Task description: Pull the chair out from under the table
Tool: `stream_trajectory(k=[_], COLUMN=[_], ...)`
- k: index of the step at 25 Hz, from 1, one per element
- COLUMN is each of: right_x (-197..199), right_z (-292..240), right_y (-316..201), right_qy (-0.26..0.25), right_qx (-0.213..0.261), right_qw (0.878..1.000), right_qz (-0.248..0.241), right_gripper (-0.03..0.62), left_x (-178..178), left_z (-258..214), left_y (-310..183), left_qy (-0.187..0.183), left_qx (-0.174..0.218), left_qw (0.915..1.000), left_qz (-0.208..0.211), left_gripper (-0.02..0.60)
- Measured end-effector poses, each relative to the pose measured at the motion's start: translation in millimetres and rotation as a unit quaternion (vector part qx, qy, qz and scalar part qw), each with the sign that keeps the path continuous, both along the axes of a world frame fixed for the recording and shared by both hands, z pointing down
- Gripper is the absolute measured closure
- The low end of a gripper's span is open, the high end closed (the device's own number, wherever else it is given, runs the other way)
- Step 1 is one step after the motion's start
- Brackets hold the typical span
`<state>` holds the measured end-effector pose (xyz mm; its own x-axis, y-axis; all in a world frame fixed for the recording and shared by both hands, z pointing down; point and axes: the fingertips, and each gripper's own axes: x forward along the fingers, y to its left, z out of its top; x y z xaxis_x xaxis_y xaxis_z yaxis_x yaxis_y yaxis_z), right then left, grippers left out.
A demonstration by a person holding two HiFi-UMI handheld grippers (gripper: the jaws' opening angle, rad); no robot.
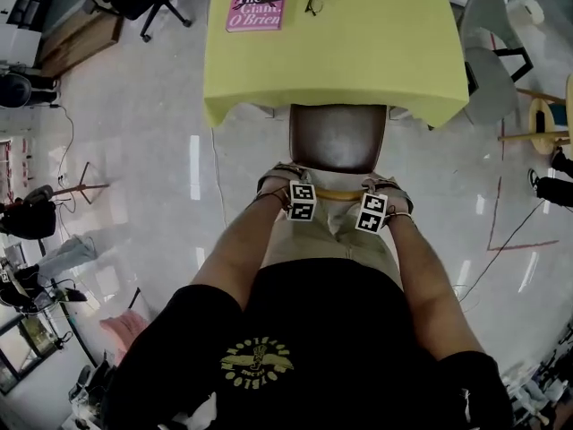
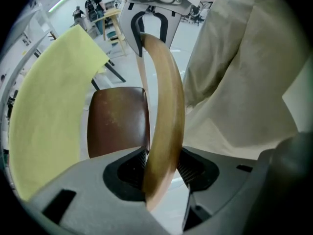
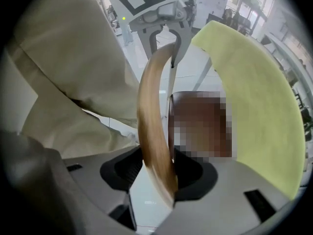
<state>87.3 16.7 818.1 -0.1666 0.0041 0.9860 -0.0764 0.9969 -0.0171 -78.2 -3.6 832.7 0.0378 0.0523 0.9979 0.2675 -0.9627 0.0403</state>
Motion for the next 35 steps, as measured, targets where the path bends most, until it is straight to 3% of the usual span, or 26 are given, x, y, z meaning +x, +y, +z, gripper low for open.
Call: stream_trajectory(k=[8, 15, 35], right_x=[6.3, 12.9, -15.5], right_z=[0.6, 4.5, 7.4], right_y=[63.0, 98.1, 209.9], right_qy=[-0.023, -0.013, 0.014], right_qx=[-0.004, -0.005, 0.020], right_qw=[0.999, 0.998, 1.000], right_qz=[-0.039, -0.065, 0.011], right_gripper=[0.410, 0.408, 0.396], left_x=[4.0, 10.1, -17.8], left_z=[0.1, 1.6, 5.1], left_y=[63.2, 111.7, 216.2], left_qy=[-0.028, -0.015, 0.010], left_qx=[0.028, 0.039, 0.035], left_qw=[0.9989, 0.9976, 0.9993], left_qz=[-0.025, -0.056, -0.009], left_gripper=[0.403, 0.403, 0.408])
